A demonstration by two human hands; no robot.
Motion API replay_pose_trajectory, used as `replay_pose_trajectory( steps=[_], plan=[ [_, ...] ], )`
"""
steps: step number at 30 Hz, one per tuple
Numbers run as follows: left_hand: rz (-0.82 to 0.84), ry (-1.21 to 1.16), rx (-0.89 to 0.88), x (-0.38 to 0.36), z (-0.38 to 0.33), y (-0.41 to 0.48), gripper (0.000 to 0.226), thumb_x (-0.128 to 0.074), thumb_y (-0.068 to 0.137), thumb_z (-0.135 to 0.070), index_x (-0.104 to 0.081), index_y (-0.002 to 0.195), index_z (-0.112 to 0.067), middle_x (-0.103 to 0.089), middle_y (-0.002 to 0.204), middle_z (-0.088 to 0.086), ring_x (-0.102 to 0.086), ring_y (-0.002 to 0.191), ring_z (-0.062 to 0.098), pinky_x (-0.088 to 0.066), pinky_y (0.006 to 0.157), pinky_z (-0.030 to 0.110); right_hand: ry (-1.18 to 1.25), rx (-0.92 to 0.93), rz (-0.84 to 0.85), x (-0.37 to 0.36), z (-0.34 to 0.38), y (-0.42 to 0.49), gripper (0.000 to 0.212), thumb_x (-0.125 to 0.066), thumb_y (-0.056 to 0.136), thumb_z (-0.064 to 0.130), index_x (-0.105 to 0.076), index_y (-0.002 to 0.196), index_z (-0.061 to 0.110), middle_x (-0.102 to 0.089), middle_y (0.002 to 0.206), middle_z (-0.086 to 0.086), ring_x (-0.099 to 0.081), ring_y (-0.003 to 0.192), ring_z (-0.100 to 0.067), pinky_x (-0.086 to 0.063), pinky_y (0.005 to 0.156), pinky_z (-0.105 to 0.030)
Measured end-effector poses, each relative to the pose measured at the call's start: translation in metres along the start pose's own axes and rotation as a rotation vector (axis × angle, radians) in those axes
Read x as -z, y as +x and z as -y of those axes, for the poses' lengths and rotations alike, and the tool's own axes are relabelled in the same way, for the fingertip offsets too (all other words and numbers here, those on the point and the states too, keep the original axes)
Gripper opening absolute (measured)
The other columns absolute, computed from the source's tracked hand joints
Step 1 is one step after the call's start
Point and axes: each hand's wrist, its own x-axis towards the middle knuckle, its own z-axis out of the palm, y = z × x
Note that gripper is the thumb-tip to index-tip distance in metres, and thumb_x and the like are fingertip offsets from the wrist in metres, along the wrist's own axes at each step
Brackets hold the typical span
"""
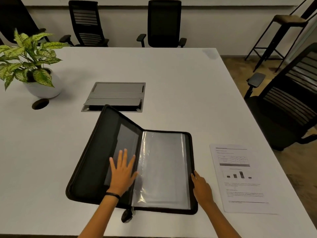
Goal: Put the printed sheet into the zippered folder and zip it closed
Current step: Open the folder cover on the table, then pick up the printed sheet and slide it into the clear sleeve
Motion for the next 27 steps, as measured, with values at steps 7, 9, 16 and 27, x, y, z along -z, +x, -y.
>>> replay_pose_trajectory(
  steps=[7,9,16,27],
  plan=[
    [0.252,-0.098,-0.076,-0.055,-0.031,0.018,0.084,-0.032,0.084,-0.073,0.001,0.150,-0.032,0.014,0.160,0.011,0.013,0.147,0.035,0.008,0.111,0.068,0.057,-0.083,0.006,-0.004,0.005,0.003,0.055,-0.046,0.094,0.008,-0.021,0.143,0.009,-0.021,0.155,-0.009,-0.033,0.136,-0.027,-0.035,0.112,-0.032],
    [0.281,-0.132,-0.078,-0.058,-0.035,0.020,0.087,-0.034,0.082,-0.074,0.002,0.150,-0.033,0.015,0.160,0.011,0.014,0.148,0.034,0.007,0.110,0.069,0.080,-0.099,0.002,-0.003,0.001,0.002,0.055,-0.046,0.094,0.010,-0.020,0.143,0.008,-0.024,0.153,-0.010,-0.032,0.137,-0.028,-0.034,0.113,-0.034],
    [0.377,-0.247,-0.146,-0.063,-0.051,0.019,0.099,-0.046,0.079,-0.073,0.008,0.150,-0.031,0.022,0.158,0.012,0.018,0.146,0.036,0.002,0.111,0.070,0.064,-0.146,-0.053,0.011,-0.023,-0.005,0.053,-0.046,0.094,0.009,-0.024,0.142,0.008,-0.032,0.150,-0.011,-0.039,0.133,-0.027,-0.036,0.111,-0.034],
    [0.367,-0.193,-0.182,-0.067,-0.091,0.024,0.101,-0.053,0.080,-0.066,0.009,0.150,-0.028,0.020,0.158,0.015,0.015,0.146,0.038,-0.004,0.111,0.069,0.091,-0.130,-0.135,0.027,-0.061,-0.016,0.048,-0.050,0.089,-0.004,-0.041,0.134,0.008,-0.037,0.148,-0.008,-0.060,0.105,-0.021,-0.055,0.086,-0.026]
  ],
)
